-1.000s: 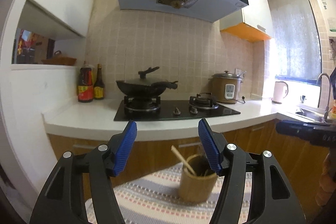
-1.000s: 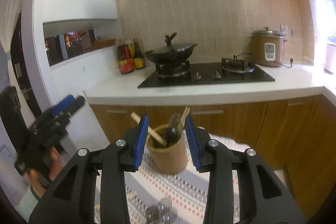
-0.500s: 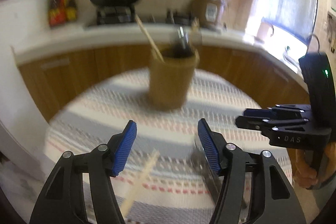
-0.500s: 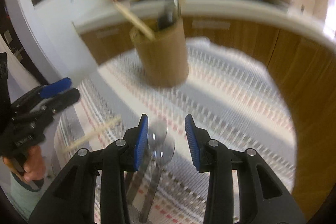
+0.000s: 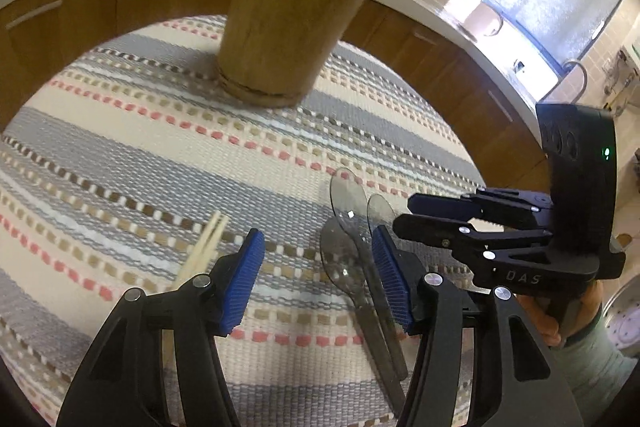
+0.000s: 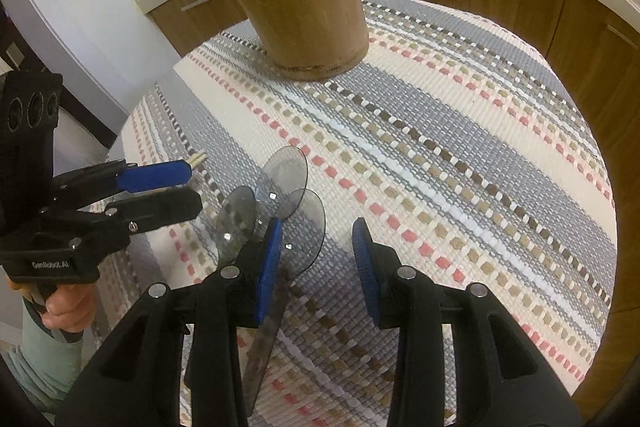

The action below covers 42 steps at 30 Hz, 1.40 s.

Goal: Organize utensils

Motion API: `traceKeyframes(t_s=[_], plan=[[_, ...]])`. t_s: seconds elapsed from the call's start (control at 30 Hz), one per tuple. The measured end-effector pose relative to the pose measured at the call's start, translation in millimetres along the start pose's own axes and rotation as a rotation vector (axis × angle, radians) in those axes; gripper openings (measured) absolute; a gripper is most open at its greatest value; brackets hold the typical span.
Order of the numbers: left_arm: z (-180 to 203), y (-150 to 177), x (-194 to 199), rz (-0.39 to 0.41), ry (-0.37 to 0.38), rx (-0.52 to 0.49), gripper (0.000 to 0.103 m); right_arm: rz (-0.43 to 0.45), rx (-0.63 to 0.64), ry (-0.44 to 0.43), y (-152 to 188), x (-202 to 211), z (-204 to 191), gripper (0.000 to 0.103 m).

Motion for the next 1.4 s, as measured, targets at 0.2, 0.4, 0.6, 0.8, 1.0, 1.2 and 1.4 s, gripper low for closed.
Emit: traceKeyframes(t_s=[0.2,0.4,0.6,0.8,1.0,1.2,1.4], plan=[[6.2,-1.2,-21.4,-0.024,-0.018,0.012,0.042,-0.007,0.003,0.005,-3.5,-10.0,3.5,0.033],[10.2,-5.0,-38.6,-0.044,-0.03,-0.002,0.036,-0.003,0.026,0.011,-6.8,-17.6,0.6,0.033],[15.8,-8.9,-49.9,-0.046,-0.035,-0.005,0.035,0.003,0.063,0.038,-7.8,-19.6,-5.1,0.033],[20.9,-12.3,-60.1,-0.034,-0.086,-0.024,0.031,-0.001,0.102,0.07,-7.5,-23.0,-9.9,0.011],[19.1,-9.2,-62.1,-0.028,-0.116,-0.026,0.005,0.018,0.119,0.095,-4.4,-17.7,-9.6,0.005],[15.9,-7.0,-58.6,-0.019,-0.076,-0.031,0.0,0.02,0.121,0.134,0.6,-9.8,-4.4,0.004],[1.5,-5.6,-44.3,-0.002,-0.093,-0.031,0.0,0.009,0.105,0.183,3.4,-4.3,7.2,0.004]])
Point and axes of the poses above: each gripper's, at about its wrist camera, not at the fingertips, and x roughly against the way its jaws point, z to its right, y to its underside, the point moved 6 cm from there along -x, roughly the way its jaws point, and after that the axes turned 6 degrees about -z, right-handed, at the moved point
